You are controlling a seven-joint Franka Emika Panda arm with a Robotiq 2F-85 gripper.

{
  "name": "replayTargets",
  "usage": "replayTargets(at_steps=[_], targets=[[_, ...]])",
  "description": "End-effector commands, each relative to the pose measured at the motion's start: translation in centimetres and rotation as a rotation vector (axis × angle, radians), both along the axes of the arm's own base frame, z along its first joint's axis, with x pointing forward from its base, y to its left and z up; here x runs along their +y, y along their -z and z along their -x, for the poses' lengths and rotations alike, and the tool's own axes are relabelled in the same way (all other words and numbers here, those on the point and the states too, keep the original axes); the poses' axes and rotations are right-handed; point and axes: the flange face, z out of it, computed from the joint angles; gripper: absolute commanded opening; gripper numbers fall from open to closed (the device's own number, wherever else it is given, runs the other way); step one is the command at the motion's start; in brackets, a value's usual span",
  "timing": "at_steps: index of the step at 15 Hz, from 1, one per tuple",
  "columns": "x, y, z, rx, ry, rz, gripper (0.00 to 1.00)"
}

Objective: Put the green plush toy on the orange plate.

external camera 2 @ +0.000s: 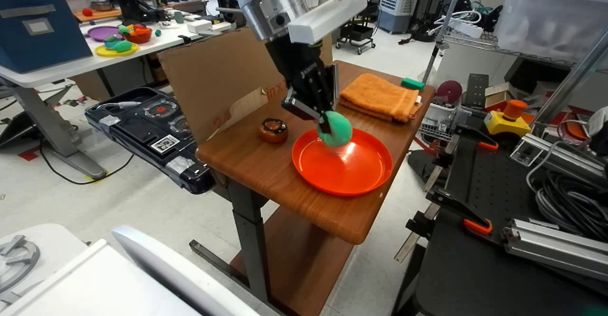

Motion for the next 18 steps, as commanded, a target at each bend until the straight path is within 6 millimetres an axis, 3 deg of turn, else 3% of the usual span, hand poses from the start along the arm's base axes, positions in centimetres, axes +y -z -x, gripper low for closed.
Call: replayTargets(at_steps=[1,7,9,13,15,16,18], targets=[[0.7,1.0,0.4,-0.016,-0.033,-0.008,0.43],[0.6,0.5,0.1,-0.086,-0.046,-0.051,0.86],[0.0,-1.1,0.5,-0.112,-0.056,-0.095,1.0],[-2.8,-6.5,0.6,-0.272,-0.046,-0.182,1.0],[-5.1,-9.9,0.8,-0.362,0.024,-0.237,1.0],[-3.2,-7.0,-0.9,-0.301,-0.006,-0.18,1.0],[-5.1,-9.7,-0.4,-0.343,0.024,-0.208,1.0]])
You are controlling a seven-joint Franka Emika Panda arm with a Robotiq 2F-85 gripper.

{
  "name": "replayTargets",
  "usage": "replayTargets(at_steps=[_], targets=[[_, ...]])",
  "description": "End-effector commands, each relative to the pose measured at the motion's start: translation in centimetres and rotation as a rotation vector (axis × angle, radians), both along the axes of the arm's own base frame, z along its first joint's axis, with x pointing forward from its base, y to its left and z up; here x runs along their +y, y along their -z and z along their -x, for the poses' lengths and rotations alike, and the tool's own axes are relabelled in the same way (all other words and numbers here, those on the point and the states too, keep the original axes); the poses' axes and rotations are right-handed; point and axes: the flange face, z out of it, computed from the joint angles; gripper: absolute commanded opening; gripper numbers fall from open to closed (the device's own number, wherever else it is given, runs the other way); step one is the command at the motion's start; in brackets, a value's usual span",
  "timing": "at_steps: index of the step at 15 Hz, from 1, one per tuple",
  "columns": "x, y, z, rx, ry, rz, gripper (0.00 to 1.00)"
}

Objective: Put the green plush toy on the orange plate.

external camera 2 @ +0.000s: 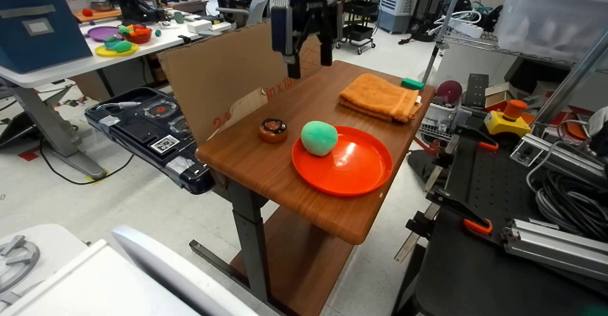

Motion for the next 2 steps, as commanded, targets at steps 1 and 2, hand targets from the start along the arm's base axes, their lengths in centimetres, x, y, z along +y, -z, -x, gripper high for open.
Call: replayTargets(at_steps=[1,2], targets=[[-0.39,-0.55,0.26,-0.005,0.005,-0.003,1.0],[-0.44,-0.68,0.54,-0.005,0.005,-0.004,1.0]])
